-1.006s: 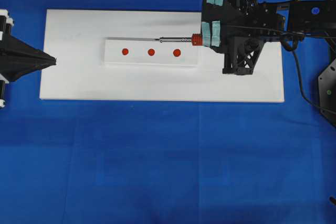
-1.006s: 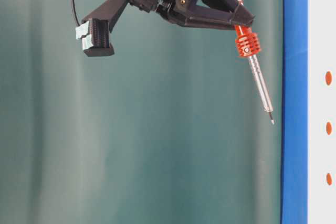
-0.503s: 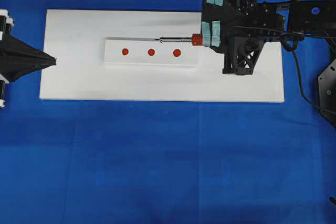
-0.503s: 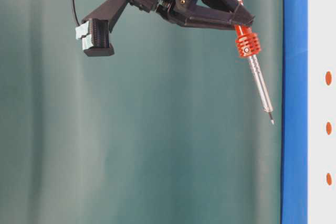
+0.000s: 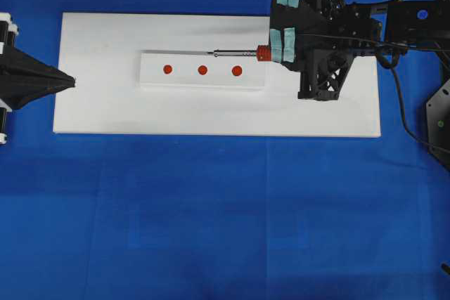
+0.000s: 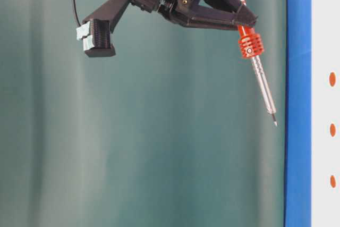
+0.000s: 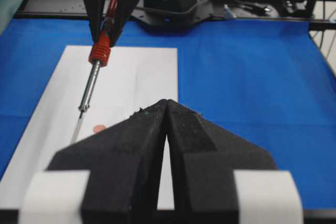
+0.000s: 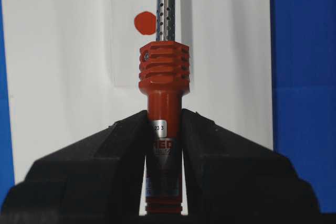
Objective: Touch the tip of the soldering iron to the mark.
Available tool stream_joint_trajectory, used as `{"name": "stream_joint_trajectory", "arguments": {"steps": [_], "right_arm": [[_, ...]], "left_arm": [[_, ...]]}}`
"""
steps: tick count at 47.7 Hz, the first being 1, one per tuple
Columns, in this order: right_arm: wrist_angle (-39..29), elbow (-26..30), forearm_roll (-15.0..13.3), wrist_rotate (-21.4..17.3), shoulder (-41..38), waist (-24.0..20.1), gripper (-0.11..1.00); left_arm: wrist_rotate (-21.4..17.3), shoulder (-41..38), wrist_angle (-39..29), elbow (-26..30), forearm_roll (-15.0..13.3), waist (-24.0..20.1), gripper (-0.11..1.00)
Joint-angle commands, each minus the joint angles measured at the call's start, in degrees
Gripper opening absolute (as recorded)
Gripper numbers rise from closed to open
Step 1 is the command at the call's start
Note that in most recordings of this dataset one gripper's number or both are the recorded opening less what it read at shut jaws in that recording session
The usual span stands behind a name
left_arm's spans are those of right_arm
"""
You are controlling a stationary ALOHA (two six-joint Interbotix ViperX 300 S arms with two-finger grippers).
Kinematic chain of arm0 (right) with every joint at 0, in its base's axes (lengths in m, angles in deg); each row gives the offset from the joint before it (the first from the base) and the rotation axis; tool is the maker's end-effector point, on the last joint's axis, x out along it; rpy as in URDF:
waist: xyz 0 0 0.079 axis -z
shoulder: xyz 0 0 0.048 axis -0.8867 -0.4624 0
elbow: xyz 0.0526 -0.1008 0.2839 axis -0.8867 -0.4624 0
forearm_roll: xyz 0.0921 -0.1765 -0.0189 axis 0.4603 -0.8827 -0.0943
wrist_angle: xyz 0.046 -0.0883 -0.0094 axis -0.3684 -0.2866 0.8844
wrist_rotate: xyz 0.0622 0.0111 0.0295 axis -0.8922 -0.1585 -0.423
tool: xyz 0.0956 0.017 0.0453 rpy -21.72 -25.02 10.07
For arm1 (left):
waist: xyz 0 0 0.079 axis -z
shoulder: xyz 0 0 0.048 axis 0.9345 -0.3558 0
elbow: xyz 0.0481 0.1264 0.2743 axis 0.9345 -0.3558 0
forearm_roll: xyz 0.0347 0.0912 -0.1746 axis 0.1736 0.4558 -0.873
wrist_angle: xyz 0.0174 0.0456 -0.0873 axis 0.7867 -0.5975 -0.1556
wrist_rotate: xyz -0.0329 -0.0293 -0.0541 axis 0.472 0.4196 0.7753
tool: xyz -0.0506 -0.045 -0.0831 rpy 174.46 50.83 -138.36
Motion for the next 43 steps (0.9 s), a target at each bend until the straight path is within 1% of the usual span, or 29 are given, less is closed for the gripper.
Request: {"name": "stream_joint_trajectory", "arguments": {"steps": [1, 22, 43], "right_arm": [[0.4, 0.5, 0.1, -0.1, 0.2, -0.1, 0.06], [4.5, 0.5, 0.3, -0.1, -7.4, -0.1, 0.06], [5.8, -0.5, 0.3, 0.0, -8.3, -0.1, 0.06]], "left_arm": [[0.0, -0.2, 0.5, 0.6, 0.1, 0.1, 0.00], [0.0, -0.2, 0.4, 0.6, 0.0, 0.1, 0.00], [-0.1, -0.2, 0.3, 0.6, 0.0, 0.1, 0.00]]}}
